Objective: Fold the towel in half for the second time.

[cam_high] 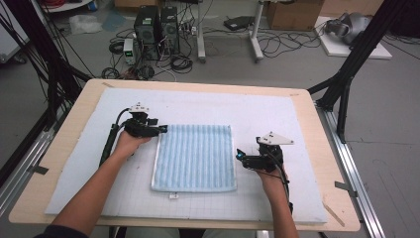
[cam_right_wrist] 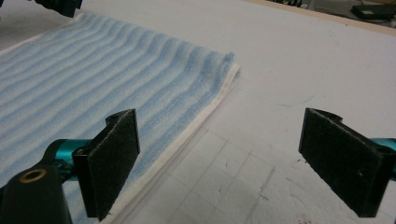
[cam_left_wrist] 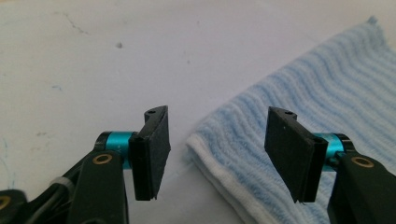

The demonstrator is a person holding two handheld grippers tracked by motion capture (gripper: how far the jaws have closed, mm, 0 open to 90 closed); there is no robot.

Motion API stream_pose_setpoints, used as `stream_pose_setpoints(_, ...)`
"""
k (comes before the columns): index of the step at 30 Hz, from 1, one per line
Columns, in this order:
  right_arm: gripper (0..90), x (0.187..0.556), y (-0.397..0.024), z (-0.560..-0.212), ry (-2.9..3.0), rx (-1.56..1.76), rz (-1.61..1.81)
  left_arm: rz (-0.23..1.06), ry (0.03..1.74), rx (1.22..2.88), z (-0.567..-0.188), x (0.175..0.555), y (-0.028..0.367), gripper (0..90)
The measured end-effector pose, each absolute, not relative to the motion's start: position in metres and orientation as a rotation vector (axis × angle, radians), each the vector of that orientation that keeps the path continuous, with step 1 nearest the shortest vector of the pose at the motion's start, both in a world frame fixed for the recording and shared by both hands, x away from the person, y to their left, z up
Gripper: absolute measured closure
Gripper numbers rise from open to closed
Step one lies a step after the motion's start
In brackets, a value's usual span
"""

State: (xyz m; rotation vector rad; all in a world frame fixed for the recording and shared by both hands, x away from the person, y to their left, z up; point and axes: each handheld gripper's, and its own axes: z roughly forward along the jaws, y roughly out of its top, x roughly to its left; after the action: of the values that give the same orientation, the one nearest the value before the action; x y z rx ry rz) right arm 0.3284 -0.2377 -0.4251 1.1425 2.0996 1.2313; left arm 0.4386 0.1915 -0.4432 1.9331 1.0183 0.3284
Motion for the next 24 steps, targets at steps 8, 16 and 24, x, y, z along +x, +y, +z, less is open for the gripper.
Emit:
stream_pose_setpoints(8, 11.8, 0.333, -0.232, -0.426, 2.116, 1.134, 1.225, 0.335, 1.007, 1.994, -0.451, 0.44, 0.189, 54.7)
stream_pose_setpoints(16, 11.7, 0.363, -0.217, -0.428, 2.182, 1.176, 1.22, 0.362, 0.954, 2.023, -0.45, 0.437, 0.183, 81.1)
stream_pose_setpoints(24, 11.8, 0.401, -0.195, -0.429, 2.269, 1.189, 1.151, 0.335, 0.98, 1.986, -0.451, 0.439, 0.186, 84.8)
